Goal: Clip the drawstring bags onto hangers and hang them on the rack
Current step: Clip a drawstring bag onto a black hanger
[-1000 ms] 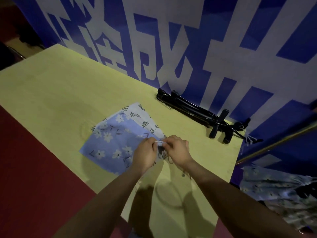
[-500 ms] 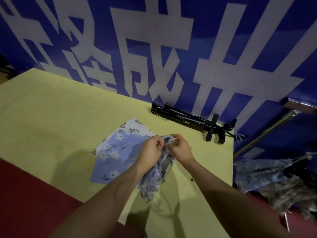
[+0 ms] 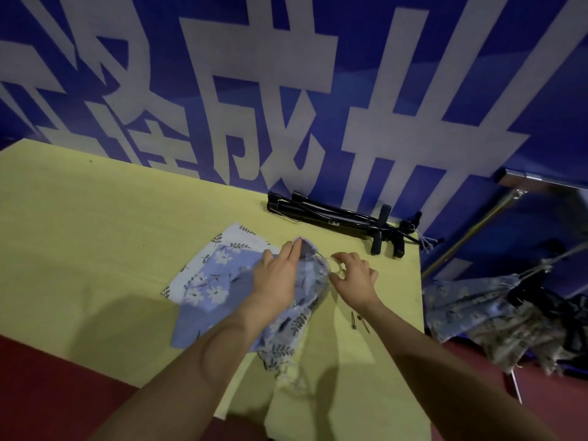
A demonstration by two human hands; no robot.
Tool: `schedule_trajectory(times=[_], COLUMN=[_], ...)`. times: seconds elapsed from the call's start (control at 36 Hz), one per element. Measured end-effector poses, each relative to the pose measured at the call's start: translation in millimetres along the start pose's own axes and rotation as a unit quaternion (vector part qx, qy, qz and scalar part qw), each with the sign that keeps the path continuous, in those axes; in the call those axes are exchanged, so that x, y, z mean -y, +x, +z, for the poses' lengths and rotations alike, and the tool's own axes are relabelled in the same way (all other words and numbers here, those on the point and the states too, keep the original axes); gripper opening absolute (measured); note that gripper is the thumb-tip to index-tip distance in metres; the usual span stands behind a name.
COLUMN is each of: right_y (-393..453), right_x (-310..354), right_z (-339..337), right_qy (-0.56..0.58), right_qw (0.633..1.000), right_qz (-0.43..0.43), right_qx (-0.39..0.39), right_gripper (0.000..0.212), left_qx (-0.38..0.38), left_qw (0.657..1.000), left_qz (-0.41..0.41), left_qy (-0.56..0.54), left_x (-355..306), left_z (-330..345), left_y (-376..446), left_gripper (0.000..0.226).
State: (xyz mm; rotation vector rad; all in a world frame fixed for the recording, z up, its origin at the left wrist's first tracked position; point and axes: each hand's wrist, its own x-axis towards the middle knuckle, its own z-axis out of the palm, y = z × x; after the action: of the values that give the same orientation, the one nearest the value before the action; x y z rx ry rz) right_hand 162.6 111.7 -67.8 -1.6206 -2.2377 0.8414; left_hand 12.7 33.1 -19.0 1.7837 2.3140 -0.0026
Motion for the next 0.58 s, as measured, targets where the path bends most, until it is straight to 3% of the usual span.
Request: schedule_trajectory(times=[0.14,0.28,0.33,0.44,0.58], right_y=[-13.9,-27.9,-33.9,-40.6,-40.4], right_x=[-33.2,-62.3,-67.3,-72.8,-77.4], right_z=[-13.7,-21.4,-17.6,-8.0,-4.9], right_qy=[-0.017,-0.126,-0.135,-0.118,-0.106], right_qw=[0.999,0.98,0.974,0.973,0.977], right_qz=[0.039,0.083,0.1,0.126,0.126], right_qx=[-0.013,0.128,0.15,0.152,0.136], right_gripper=[0.036,0.027,0.03,0.033,0.018], left_qx=[0.025,0.067,0.074,0.059,0.044], left_qw=[0.998,0.989,0.985,0.978,0.971], left_qz=[0.021,0.039,0.051,0.064,0.051], left_qy=[-0.057,-0.124,-0.144,-0.189,-0.232], left_x=[-14.7,-28.9,-32.4,-37.8,-37.6], left_z=[2.0,12.7,19.0,27.0,27.2], left_y=[3.5,2.0,1.9,4.1,2.7], left_gripper=[0.093,0.093,0.093,0.098,0.099])
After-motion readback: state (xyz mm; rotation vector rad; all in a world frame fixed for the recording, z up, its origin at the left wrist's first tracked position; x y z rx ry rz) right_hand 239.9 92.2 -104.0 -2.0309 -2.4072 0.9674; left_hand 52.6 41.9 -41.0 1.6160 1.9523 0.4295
